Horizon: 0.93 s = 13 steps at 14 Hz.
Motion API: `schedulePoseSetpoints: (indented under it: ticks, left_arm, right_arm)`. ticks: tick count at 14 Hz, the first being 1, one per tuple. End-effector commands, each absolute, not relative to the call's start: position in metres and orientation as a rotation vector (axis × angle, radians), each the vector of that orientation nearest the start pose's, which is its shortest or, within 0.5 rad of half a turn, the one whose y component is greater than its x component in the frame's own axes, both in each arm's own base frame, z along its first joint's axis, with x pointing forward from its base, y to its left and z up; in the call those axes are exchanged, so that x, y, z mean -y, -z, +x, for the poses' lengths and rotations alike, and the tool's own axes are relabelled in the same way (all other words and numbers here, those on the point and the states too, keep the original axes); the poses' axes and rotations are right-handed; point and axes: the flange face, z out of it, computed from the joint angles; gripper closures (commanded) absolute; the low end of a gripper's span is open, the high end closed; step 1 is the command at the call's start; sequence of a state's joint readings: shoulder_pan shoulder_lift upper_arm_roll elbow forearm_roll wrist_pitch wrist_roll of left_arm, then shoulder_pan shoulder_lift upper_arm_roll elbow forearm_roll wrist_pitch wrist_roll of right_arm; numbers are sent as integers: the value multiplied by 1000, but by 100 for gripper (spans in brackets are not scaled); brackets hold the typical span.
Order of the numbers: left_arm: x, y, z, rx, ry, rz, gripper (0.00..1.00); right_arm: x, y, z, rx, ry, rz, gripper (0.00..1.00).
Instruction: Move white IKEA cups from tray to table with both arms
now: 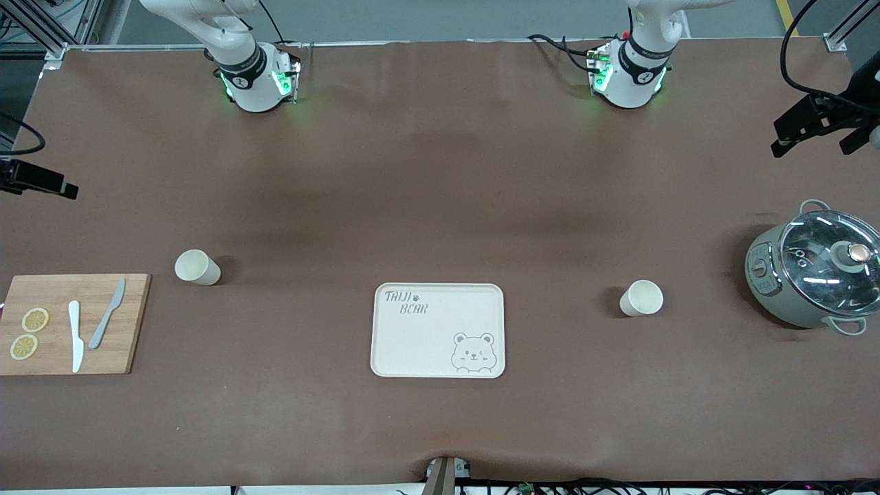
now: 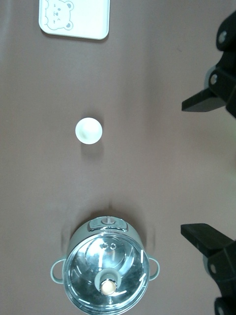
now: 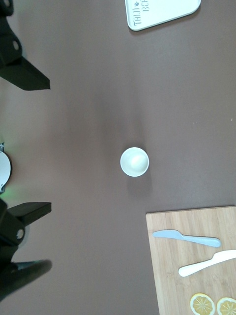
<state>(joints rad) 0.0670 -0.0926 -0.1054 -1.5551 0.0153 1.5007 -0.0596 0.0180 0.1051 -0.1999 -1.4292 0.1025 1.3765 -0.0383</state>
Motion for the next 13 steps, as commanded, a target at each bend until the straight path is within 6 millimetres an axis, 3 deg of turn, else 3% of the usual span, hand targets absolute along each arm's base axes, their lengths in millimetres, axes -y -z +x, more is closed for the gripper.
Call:
schedulePoseSetpoints:
  ticks: [1,4,8,10,11,13]
  left_arm:
    - [19,-677,510,48,36,-3135,0]
    - [18,-689,510,33,77,-3125,0]
    - [5,-687,509,57,45,-3126,0]
    - [10,-685,511,35,38,-3139,0]
    - [14,-683,511,28,33,-3141,0]
    - [18,-679,511,16,18,-3140,0]
  right_arm:
    - [81,-623,522,-210,-195,-3029,0]
    - [59,-630,517,-144,-199,-3087,0]
    - [61,-632,506,-148,-159,-3098,0]
    - [62,-643,507,-149,-123,-3104,0]
    - [61,-660,508,-145,-81,-3113,0]
    - [68,-662,507,-172,-96,-3103,0]
